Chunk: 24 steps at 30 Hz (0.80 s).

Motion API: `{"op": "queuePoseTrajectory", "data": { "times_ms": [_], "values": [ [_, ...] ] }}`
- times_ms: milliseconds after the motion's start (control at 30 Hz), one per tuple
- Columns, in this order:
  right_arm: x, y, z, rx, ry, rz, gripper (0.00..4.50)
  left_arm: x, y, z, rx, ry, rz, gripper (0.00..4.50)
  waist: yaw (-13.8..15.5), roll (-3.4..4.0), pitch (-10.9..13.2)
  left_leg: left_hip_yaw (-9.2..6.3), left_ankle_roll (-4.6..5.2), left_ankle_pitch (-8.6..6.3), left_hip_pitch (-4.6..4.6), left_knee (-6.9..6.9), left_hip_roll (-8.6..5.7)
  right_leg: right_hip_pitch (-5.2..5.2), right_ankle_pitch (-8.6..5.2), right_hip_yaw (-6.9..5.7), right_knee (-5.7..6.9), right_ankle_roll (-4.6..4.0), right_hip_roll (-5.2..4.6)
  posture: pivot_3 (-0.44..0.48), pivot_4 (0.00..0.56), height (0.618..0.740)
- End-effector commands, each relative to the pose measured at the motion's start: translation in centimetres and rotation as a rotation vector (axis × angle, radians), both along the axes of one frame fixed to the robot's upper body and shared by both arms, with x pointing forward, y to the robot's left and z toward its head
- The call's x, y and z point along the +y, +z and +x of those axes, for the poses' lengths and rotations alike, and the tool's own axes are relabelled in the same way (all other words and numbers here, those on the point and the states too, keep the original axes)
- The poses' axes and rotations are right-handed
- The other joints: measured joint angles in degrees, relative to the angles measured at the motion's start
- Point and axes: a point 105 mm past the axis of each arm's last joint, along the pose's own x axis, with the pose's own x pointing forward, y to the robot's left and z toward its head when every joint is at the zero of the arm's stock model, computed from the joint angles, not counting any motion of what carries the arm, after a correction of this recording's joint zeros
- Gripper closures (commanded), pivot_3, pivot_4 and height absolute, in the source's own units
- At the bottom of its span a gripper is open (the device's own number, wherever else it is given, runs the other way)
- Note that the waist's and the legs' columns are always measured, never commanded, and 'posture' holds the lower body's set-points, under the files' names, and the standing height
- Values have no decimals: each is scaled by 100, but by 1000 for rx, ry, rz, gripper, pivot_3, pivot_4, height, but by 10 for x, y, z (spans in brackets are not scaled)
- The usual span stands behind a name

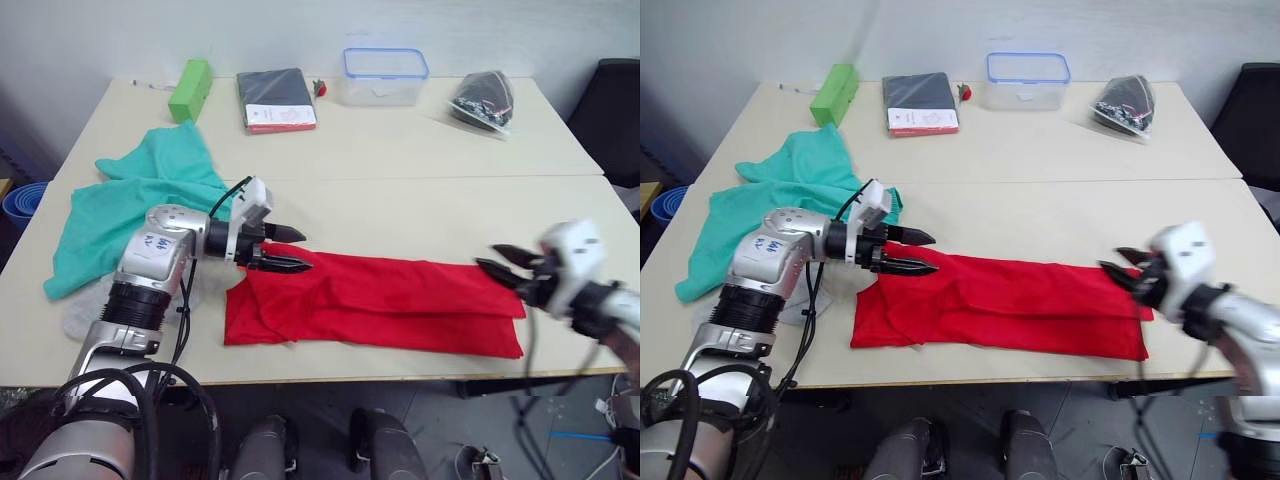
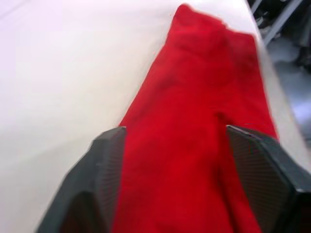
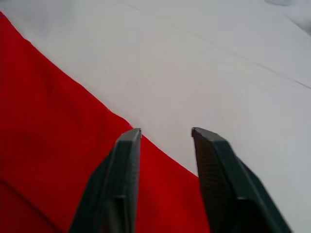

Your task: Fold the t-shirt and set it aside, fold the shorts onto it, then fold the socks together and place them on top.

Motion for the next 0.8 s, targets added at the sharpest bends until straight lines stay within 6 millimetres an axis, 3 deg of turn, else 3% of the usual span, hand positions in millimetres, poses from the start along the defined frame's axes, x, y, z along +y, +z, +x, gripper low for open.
{"op": "queuePoseTrajectory", "data": {
  "times_ms": [33,200,367,467,633,800],
  "values": [
    [14,-6,9,-34,-36,-56,4423,2,-15,-4,-6,-30,73,2394,2,0,0,5,1,0,-6,0,-4,-10,0,-4,5,0,-1,0,150,740],
    [7,-36,15,16,-110,-140,4500,21,-46,-27,57,-129,254,3929,8,0,0,5,9,-4,-9,0,-8,-7,0,-22,13,1,-6,0,150,740],
    [-26,-46,17,43,-228,-180,4500,59,-70,-28,-23,-136,477,3929,-5,-2,-59,2,5,-7,5,0,3,8,0,-19,-11,-1,-9,0,150,740],
    [-56,-51,13,56,-302,-236,4500,78,-75,-18,-72,-76,539,3929,-17,19,-128,2,-6,-15,16,-1,23,21,-2,-14,-30,-5,-10,0,150,740],
    [-90,-49,8,39,-376,-283,4500,84,-61,-4,-124,0,474,3929,-29,31,-146,-4,9,-68,116,-23,42,113,-14,-1,-48,-25,-8,0,150,740],
    [-77,-14,10,-85,-294,-179,4500,46,-7,-23,-5,-77,97,3929,-107,44,-134,-6,-26,-35,98,-24,46,85,-21,1,-23,-41,-3,0,150,740]
  ]
}}
